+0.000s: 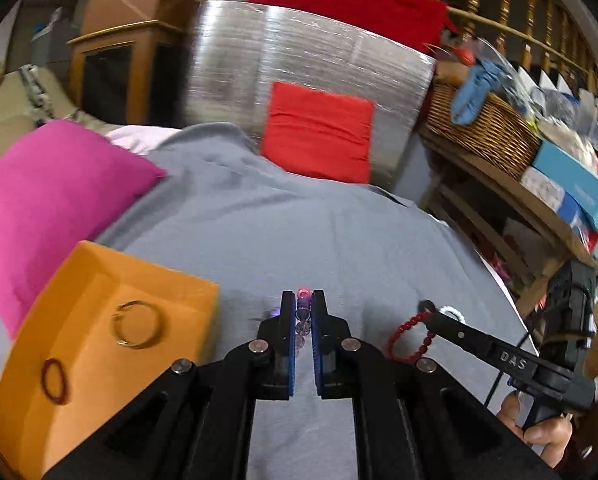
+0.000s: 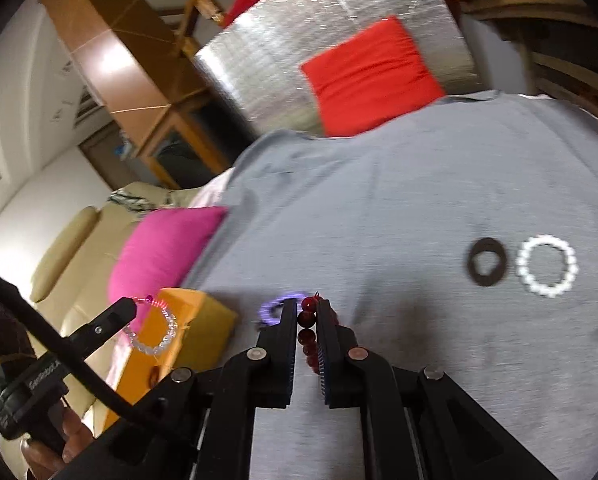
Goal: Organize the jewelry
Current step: 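Carry both bracelets over the orange box and open both tools to release, then move both tools back over the remaining items on the cloth, then grasp the purple beaded bracelet with the left tool while the right tool grasps the dark brown hair tie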
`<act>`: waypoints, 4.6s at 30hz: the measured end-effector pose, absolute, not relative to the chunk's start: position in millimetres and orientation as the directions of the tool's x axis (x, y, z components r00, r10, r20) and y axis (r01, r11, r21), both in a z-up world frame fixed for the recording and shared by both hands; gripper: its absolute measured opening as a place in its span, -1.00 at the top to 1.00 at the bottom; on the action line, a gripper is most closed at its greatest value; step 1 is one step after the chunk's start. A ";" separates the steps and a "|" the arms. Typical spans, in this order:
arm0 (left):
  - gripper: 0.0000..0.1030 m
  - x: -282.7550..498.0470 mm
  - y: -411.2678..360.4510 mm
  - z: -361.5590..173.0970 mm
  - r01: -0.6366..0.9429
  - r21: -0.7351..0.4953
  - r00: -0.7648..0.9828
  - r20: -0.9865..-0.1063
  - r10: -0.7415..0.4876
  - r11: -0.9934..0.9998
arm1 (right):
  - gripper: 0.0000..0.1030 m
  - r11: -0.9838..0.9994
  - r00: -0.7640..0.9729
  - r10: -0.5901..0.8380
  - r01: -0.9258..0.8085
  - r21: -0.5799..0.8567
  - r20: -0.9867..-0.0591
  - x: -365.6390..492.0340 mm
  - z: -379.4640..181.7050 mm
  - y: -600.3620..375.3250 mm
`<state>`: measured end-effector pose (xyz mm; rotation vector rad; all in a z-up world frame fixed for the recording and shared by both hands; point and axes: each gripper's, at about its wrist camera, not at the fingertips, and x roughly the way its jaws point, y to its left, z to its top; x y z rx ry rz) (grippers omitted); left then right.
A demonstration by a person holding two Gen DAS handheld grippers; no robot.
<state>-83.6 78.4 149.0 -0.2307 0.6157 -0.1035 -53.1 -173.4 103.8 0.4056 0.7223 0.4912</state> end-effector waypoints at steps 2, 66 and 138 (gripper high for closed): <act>0.86 -87.6 95.2 149.5 -0.008 -0.251 0.809 -0.571 -0.141 0.968 | 0.80 0.791 0.631 0.589 -0.322 0.520 -0.505 -57.0 107.6 -156.8; -0.20 -57.5 75.6 107.7 -0.159 -0.085 0.734 -0.677 0.060 0.984 | 0.66 0.822 0.534 0.516 -0.089 0.563 -0.670 -42.0 76.6 -190.8; -0.20 -32.4 27.7 67.0 -0.023 -0.008 0.648 -0.761 0.009 1.000 | 0.49 0.851 0.558 0.371 0.118 0.513 -0.743 -20.4 55.7 -271.7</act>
